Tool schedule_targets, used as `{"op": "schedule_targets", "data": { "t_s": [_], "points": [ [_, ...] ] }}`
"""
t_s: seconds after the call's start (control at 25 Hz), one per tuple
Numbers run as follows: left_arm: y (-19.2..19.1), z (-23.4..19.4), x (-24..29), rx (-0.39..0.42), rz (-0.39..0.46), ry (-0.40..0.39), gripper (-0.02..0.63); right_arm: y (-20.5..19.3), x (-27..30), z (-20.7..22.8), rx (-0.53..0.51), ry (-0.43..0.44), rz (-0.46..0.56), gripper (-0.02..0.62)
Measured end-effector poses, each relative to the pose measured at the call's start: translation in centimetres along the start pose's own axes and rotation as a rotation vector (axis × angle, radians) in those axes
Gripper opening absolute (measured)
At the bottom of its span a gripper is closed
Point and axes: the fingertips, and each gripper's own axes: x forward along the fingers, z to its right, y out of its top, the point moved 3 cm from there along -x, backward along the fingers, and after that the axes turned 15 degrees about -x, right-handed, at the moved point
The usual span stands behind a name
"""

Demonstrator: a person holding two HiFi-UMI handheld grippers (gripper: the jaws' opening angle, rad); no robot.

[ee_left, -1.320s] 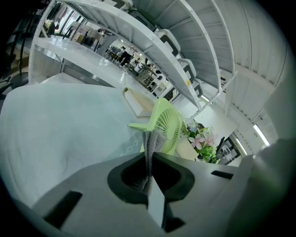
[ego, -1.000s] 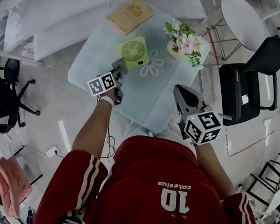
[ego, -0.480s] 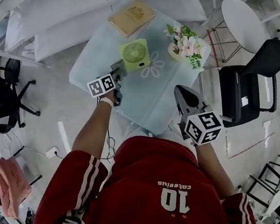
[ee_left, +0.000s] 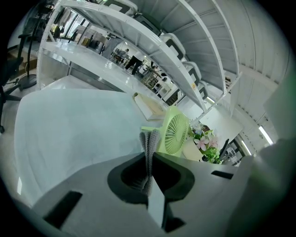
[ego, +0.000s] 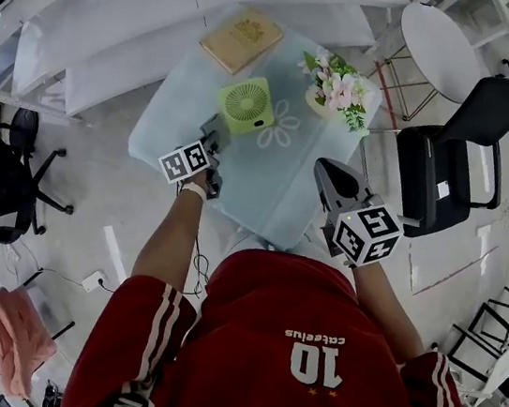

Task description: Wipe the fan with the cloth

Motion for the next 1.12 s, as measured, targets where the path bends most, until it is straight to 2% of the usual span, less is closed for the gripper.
{"op": "schedule_targets", "data": {
  "t_s": [0.32, 0.48, 0.56, 0.76, 1.12],
  "points": [
    [-0.8, 0.4, -1.7, -0.007, 0.007, -0.034, 0.026, 0.6, 0.2, -0.7, 0.002, 0.007, 0.018, 0.003],
    [-2.6, 0.6, -3.8, -0.047, 0.02, -0.066, 0.026, 1.7, 0.5, -1.4, -0.009, 0.018, 0.046, 0.003],
    [-3.5, 0.8, -5.0, -0.042, 0.014, -0.08, 0.026, 2.1, 0.5, -1.8, -0.011, 0.024, 0.06, 0.003],
    [-3.9, 2.6, -8.3, 0.044, 0.012, -0.12, 0.026, 2.7, 1.1, -3.4, -0.001, 0.046, 0.08, 0.003],
    [-1.3, 9.0, -16.6, 0.254, 0.127, -0.277, 0.026, 3.1, 1.4, -6.7, -0.024, 0.068, 0.094, 0.003]
  ]
}}
